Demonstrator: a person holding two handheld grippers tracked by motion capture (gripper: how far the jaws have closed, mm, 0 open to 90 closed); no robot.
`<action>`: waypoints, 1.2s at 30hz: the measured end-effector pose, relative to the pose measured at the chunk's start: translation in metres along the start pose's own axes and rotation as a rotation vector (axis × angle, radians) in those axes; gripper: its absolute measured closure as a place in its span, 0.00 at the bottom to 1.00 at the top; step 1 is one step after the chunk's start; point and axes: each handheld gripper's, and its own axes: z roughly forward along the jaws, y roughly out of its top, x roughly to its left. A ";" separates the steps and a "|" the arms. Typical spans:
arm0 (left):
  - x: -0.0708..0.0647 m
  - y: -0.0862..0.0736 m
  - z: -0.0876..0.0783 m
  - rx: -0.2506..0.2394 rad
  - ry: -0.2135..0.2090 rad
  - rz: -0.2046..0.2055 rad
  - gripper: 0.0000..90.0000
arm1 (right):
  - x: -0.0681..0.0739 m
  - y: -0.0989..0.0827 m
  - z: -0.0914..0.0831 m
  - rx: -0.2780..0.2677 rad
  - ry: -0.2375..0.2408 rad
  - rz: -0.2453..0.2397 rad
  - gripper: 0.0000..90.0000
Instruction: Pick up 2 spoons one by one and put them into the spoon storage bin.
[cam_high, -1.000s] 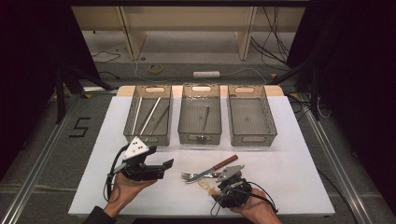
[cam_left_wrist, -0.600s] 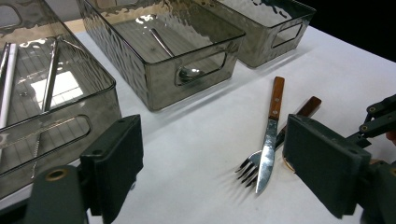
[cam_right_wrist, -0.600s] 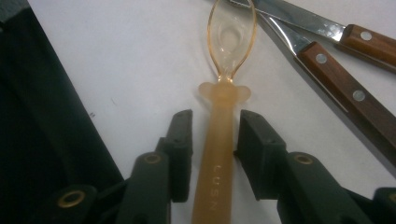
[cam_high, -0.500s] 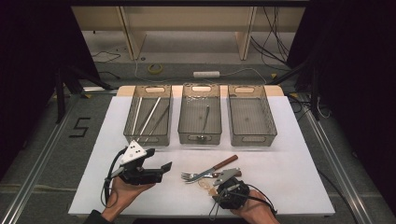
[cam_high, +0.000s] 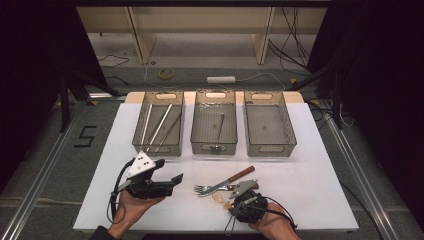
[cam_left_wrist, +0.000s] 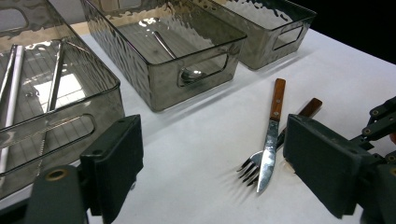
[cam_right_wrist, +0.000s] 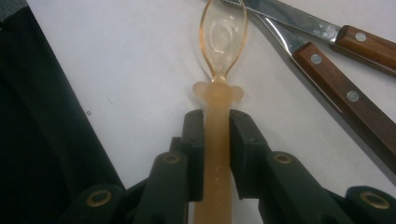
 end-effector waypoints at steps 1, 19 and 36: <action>0.000 0.000 0.000 -0.003 0.000 0.000 0.22 | 0.000 0.000 0.000 -0.002 0.000 -0.001 0.87; 0.006 -0.002 -0.002 -0.042 -0.001 -0.020 0.21 | -0.018 0.007 -0.026 -0.130 0.035 0.016 0.87; 0.009 -0.002 -0.003 -0.070 0.008 -0.026 0.21 | -0.056 0.049 -0.047 -0.276 0.025 0.053 0.87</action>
